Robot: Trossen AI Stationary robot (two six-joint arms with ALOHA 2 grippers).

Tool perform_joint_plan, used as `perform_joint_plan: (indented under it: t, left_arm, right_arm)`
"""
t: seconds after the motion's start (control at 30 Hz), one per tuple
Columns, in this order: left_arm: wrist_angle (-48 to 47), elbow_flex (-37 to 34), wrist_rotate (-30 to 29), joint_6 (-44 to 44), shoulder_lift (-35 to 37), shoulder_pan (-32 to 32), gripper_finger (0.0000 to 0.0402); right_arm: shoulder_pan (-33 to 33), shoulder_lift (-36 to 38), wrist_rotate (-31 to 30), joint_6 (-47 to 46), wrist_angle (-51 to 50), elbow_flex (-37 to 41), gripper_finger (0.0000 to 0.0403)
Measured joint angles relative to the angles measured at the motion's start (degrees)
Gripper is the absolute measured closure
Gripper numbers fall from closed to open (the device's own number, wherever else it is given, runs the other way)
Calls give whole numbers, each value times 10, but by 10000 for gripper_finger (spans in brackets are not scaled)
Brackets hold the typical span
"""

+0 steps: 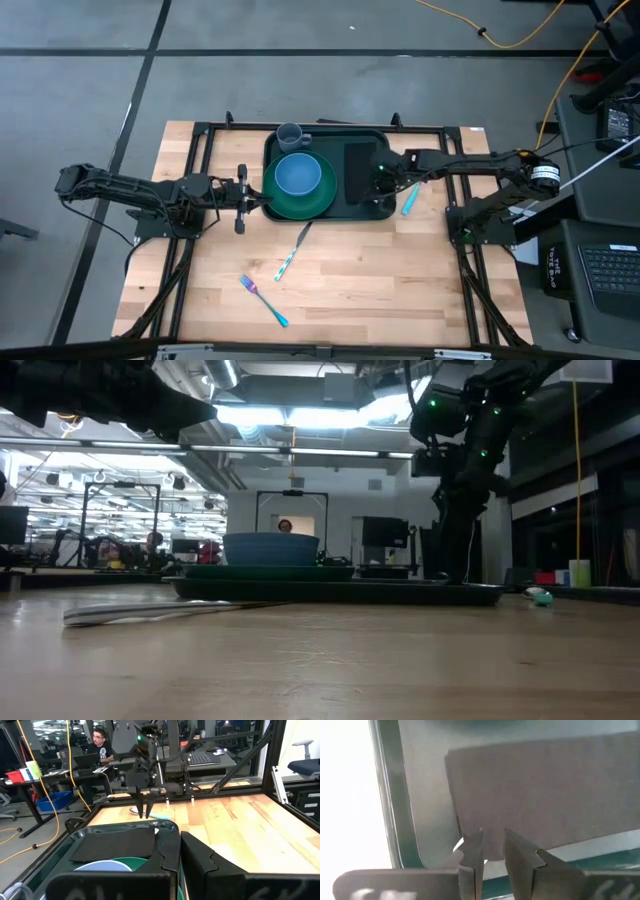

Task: Set up tray
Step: Put the fork on the napkin

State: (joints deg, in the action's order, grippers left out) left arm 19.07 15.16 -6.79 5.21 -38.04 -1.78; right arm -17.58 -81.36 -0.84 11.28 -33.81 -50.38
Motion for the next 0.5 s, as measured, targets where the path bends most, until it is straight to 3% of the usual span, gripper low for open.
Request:
perform_joint_plan:
  t: [0.23,0.5]
  left_arm:
    - [0,0,0,0,0,0,397]
    - [0,0,0,0,0,0,398]
  right_arm:
    - [15,2,-39,-5,-65,-64,332]
    - [69,30,-37,-22,-74,-85,382]
